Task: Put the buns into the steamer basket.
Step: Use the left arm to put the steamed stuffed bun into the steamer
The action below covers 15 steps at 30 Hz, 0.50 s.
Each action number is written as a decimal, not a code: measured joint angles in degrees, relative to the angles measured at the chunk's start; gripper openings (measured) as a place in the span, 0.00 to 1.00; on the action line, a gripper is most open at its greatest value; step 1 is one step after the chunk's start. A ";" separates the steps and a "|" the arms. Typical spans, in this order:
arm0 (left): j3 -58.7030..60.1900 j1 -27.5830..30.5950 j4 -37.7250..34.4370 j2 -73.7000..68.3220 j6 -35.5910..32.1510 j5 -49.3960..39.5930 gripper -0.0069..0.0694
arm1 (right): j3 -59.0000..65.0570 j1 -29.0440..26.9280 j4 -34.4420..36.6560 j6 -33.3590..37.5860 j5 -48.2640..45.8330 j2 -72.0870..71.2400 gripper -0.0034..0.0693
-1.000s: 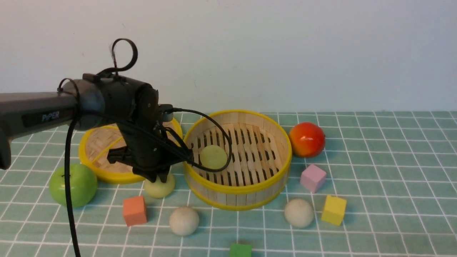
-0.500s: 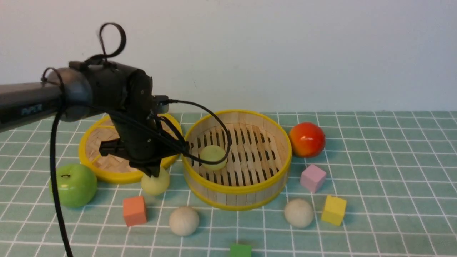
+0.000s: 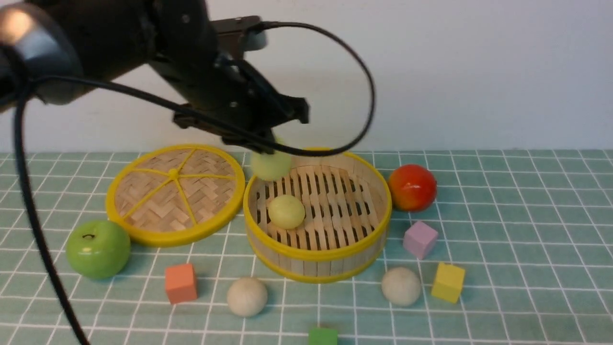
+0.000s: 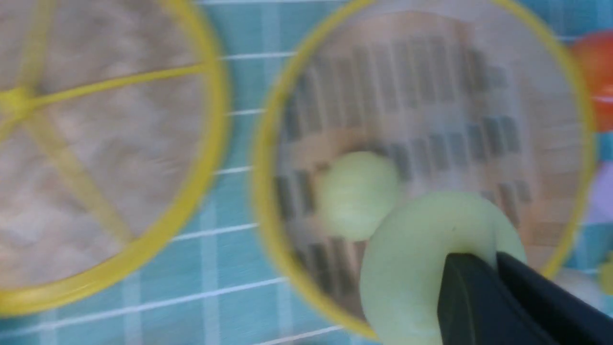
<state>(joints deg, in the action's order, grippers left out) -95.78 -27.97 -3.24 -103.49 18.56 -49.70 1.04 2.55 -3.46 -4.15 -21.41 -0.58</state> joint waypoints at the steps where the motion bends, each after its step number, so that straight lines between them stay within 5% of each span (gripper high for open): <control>1: -2.72 -2.44 -0.61 -2.71 -0.20 0.28 0.08 | 0.00 0.00 0.00 0.00 0.00 0.00 0.38; 15: -22.56 -6.28 -2.94 -28.88 4.54 0.29 0.11 | 0.00 0.00 0.00 0.00 0.00 0.00 0.38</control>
<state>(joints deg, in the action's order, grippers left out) -118.34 -34.25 -6.17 -132.37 23.10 -49.42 1.04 2.55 -3.46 -4.15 -21.41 -0.58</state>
